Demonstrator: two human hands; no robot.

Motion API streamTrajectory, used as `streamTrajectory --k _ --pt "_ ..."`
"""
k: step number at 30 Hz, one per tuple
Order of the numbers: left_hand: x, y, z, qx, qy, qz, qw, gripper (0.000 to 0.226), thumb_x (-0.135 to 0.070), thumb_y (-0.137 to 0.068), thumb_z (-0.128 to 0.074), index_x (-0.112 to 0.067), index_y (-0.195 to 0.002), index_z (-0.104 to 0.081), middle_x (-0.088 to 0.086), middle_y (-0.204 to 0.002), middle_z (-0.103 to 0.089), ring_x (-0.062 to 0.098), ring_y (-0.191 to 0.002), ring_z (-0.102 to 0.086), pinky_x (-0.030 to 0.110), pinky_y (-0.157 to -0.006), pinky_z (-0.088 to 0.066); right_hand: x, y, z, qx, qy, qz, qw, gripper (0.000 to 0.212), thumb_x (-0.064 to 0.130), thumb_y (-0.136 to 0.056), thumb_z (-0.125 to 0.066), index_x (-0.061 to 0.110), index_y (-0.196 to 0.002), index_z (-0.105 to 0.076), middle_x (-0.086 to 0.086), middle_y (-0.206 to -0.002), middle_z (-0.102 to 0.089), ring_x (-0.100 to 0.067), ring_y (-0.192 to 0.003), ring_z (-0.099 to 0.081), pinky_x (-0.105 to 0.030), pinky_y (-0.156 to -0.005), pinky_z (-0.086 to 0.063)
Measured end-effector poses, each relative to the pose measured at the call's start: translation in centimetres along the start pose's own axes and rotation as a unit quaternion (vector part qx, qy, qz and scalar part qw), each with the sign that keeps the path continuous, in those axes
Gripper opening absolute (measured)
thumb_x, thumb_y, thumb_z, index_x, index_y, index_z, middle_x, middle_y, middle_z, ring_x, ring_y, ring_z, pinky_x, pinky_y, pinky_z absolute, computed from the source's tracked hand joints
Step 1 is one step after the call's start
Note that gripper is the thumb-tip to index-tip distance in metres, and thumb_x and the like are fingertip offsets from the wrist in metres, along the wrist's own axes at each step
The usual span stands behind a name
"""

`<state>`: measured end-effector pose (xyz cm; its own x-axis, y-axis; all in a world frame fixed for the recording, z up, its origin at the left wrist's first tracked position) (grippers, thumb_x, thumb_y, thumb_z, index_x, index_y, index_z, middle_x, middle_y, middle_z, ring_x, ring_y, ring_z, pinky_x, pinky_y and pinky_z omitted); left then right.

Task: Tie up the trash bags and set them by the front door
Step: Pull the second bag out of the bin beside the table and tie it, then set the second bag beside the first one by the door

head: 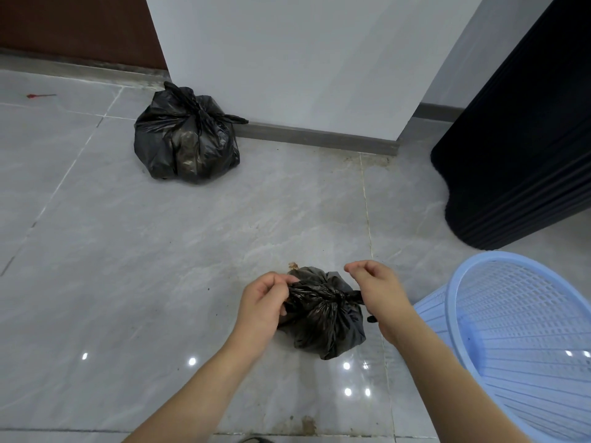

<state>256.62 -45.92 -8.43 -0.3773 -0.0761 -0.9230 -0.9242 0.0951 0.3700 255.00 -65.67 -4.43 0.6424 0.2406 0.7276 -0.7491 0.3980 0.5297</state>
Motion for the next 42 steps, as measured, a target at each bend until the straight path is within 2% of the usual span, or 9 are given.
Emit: streamTrajectory --k 3,8,13,17,22,25,28,32,42 --pt "-0.7 -0.7 1.6 -0.010 -0.167 -0.056 0.984 0.015 -0.022 -0.070 -0.049 -0.012 -0.062 -0.056 -0.003 -0.079 -0.067 0.016 -0.064 -0.054 0.036 -0.062 -0.044 1.2 -0.5 0.4 -0.067 0.246 0.139 0.957 0.033 0.037 -0.099 -0.042 0.011 -0.086 -0.059 0.001 -0.067 -0.055 -0.020 -0.063 -0.054 -0.031 -0.054 -0.040" --pt "-1.5 -1.9 3.8 -0.014 -0.581 -0.178 0.794 0.015 -0.025 -0.079 -0.044 -0.014 -0.069 -0.045 -0.003 -0.069 -0.046 0.019 -0.063 -0.047 0.030 -0.052 -0.028 0.1 -1.9 1.2 -0.106 0.370 0.142 0.912 0.038 0.042 -0.101 -0.033 0.012 -0.083 -0.048 -0.003 -0.075 -0.056 -0.024 -0.067 -0.055 -0.032 -0.055 -0.038" --pt "-2.1 -1.7 3.1 -0.047 -0.551 -0.207 0.807 0.011 -0.026 -0.081 -0.043 -0.016 -0.075 -0.044 -0.003 -0.083 -0.045 0.018 -0.075 -0.044 0.028 -0.061 -0.034 -0.9 -2.5 -0.2 -0.048 0.338 0.147 0.928 0.032 0.032 -0.101 -0.037 0.014 -0.079 -0.052 -0.002 -0.081 -0.055 -0.022 -0.075 -0.054 -0.032 -0.065 -0.040" --pt "-0.2 -0.4 0.9 0.127 -0.512 -0.206 0.824 0.058 -0.043 -0.076 -0.055 -0.027 -0.129 -0.039 -0.006 -0.136 -0.025 0.014 -0.127 -0.021 0.028 -0.104 -0.028 -2.6 -2.2 -1.7 0.103 0.213 0.111 0.965 0.020 0.010 -0.091 -0.047 0.021 -0.096 -0.063 0.007 -0.101 -0.051 -0.013 -0.092 -0.054 -0.028 -0.088 -0.043" --pt "2.7 -1.1 -1.0 0.172 -0.583 -0.195 0.770 0.042 -0.042 -0.090 -0.048 -0.027 -0.129 -0.049 -0.006 -0.140 -0.036 0.017 -0.130 -0.031 0.034 -0.102 -0.041 -4.2 -2.0 -3.5 0.163 0.416 0.153 0.882 0.047 0.025 -0.083 -0.057 0.026 -0.130 -0.054 0.004 -0.123 -0.048 -0.018 -0.114 -0.049 -0.030 -0.099 -0.043" --pt "2.0 -2.3 -0.7 0.151 -0.510 -0.168 0.830 0.016 -0.027 -0.096 -0.044 -0.022 -0.101 -0.058 -0.005 -0.101 -0.058 0.017 -0.094 -0.057 0.036 -0.078 -0.050 -2.6 -2.3 -3.5 0.087 0.519 0.194 0.828 0.030 0.029 -0.090 -0.050 0.023 -0.116 -0.063 -0.003 -0.112 -0.059 -0.026 -0.105 -0.053 -0.034 -0.090 -0.043" --pt "-0.9 -3.5 -0.4 0.105 -0.411 -0.129 0.896 0.011 -0.023 -0.097 -0.046 -0.026 -0.093 -0.056 -0.008 -0.077 -0.060 0.013 -0.072 -0.058 0.028 -0.063 -0.045 0.2 -3.2 -2.8 0.049 0.428 0.176 0.885 0.020 0.027 -0.091 -0.048 0.017 -0.100 -0.063 -0.006 -0.097 -0.063 -0.028 -0.093 -0.055 -0.034 -0.080 -0.044" --pt "-5.8 -6.4 -0.4 0.055 -0.320 -0.117 0.939 0.016 -0.020 -0.096 -0.047 -0.025 -0.084 -0.056 -0.007 -0.075 -0.062 0.011 -0.074 -0.058 0.025 -0.068 -0.043 4.9 -5.0 -2.5 0.049 0.275 0.127 0.952 0.012 0.019 -0.089 -0.049 0.012 -0.084 -0.058 -0.004 -0.078 -0.058 -0.025 -0.079 -0.055 -0.030 -0.059 -0.037" --pt "-20.7 -18.0 0.4 -0.016 -0.203 -0.159 0.966 0.017 -0.020 -0.095 -0.048 -0.013 -0.091 -0.062 0.001 -0.088 -0.067 0.017 -0.086 -0.061 0.035 -0.081 -0.047 22.8 -11.7 -2.1 -0.033 0.128 0.186 0.974 0.017 0.019 -0.091 -0.049 0.008 -0.089 -0.063 -0.010 -0.084 -0.064 -0.029 -0.087 -0.060 -0.031 -0.072 -0.043"
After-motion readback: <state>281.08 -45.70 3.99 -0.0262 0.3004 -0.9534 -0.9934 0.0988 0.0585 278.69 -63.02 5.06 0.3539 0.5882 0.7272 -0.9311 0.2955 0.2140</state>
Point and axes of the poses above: each hand's wrist, its own y-axis away from the middle knuckle, its own z-axis out of the back of the hand, x = y × z, the point moved 7 cm from there along -y, towards the middle knuckle
